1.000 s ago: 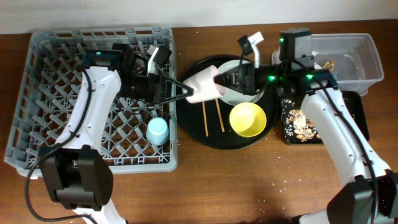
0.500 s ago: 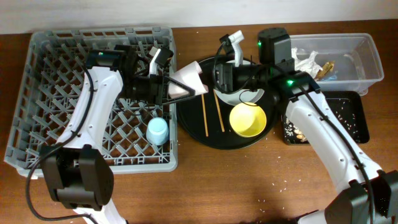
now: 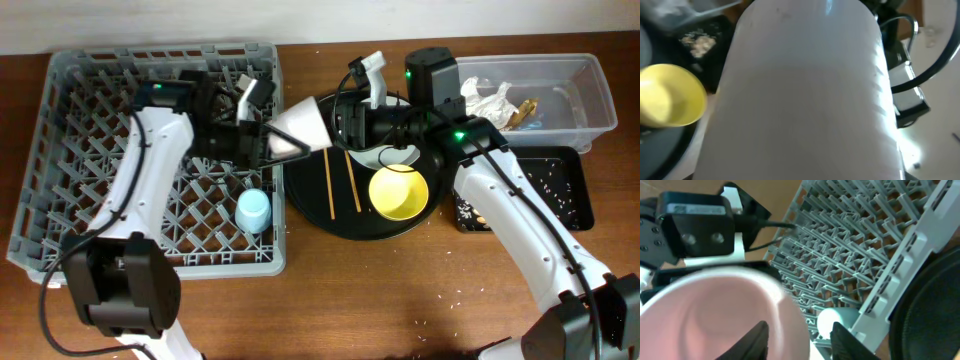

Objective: Sort waste into correct bins and load items into the dishwasher rack
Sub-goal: 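Hand the pink cup from right gripper to left gripper, then place the pink cup in the rack beside the blue cup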

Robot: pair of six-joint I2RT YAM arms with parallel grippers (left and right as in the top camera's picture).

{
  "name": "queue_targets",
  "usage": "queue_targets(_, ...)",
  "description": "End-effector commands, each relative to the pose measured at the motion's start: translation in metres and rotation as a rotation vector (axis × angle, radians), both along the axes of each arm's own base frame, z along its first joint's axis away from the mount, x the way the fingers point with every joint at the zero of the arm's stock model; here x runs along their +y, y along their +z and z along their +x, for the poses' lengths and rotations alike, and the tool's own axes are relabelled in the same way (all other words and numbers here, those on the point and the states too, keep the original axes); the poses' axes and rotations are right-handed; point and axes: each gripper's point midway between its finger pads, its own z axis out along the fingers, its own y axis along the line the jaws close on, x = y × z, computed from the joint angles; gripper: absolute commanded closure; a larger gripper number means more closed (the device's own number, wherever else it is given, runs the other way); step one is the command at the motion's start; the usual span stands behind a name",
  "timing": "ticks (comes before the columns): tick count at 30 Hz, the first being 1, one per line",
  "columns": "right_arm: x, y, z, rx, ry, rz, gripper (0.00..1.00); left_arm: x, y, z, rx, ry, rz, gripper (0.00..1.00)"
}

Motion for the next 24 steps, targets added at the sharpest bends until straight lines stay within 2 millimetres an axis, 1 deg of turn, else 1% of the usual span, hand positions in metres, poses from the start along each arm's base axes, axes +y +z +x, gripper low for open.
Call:
queue_targets(1,-0.011,-0.014,0.011,0.012,-0.07,-0.06,0.49,0.027,-0.019,0.011,-0.035,0.053,0.113,0.43)
queue_targets(3,-0.021,-0.022,0.015,0.036,-0.116,-0.097,0.46,0.038,-0.027,0.015,-0.034,0.071,0.167,0.43)
queue_targets(4,-0.027,-0.027,0.018,0.049,-0.142,-0.117,0.45,0.045,-0.034,0.017,-0.025,0.084,0.214,0.44)
queue_targets(5,-0.035,-0.033,0.021,0.063,-0.173,-0.146,0.44,0.055,-0.044,0.02,-0.004,0.103,0.297,0.43)
queue_targets(6,-0.041,-0.038,0.022,0.062,-0.19,-0.177,0.43,0.069,-0.06,0.028,0.043,0.147,0.434,0.44)
queue_targets(7,-0.047,-0.044,0.024,0.073,-0.214,-0.204,0.43,0.087,-0.078,0.037,0.114,0.225,0.612,0.44)
queue_targets(8,-0.053,-0.048,0.025,0.083,-0.237,-0.227,0.42,0.105,-0.089,0.045,0.153,0.301,0.749,0.43)
queue_targets(9,-0.057,-0.053,0.026,0.091,-0.256,-0.253,0.42,0.122,-0.096,0.053,0.171,0.376,0.876,0.43)
queue_targets(10,-0.06,-0.056,0.025,0.089,-0.26,-0.277,0.41,0.139,-0.097,0.061,0.163,0.45,0.999,0.43)
queue_targets(11,-0.065,-0.061,0.025,0.101,-0.277,-0.302,0.41,0.152,-0.094,0.068,0.147,0.519,1.094,0.43)
queue_targets(13,-0.068,-0.066,0.023,0.116,-0.289,-0.325,0.4,0.164,-0.089,0.077,0.117,0.598,1.198,0.42)
queue_targets(15,-0.073,-0.071,0.021,0.134,-0.299,-0.354,0.39,0.168,-0.09,0.078,0.105,0.635,1.277,0.42)
queue_targets(18,-0.076,-0.076,0.017,0.142,-0.292,-0.381,0.39,0.159,-0.102,0.073,0.107,0.586,1.34,0.43)
queue_targets(22,-0.082,-0.083,0.014,0.165,-0.312,-0.42,0.39,0.14,-0.127,0.07,0.131,0.494,1.379,0.43)
queue_targets(24,-0.083,-0.084,0.012,0.173,-0.31,-0.424,0.39,0.132,-0.144,0.07,0.149,0.448,1.4,0.43)
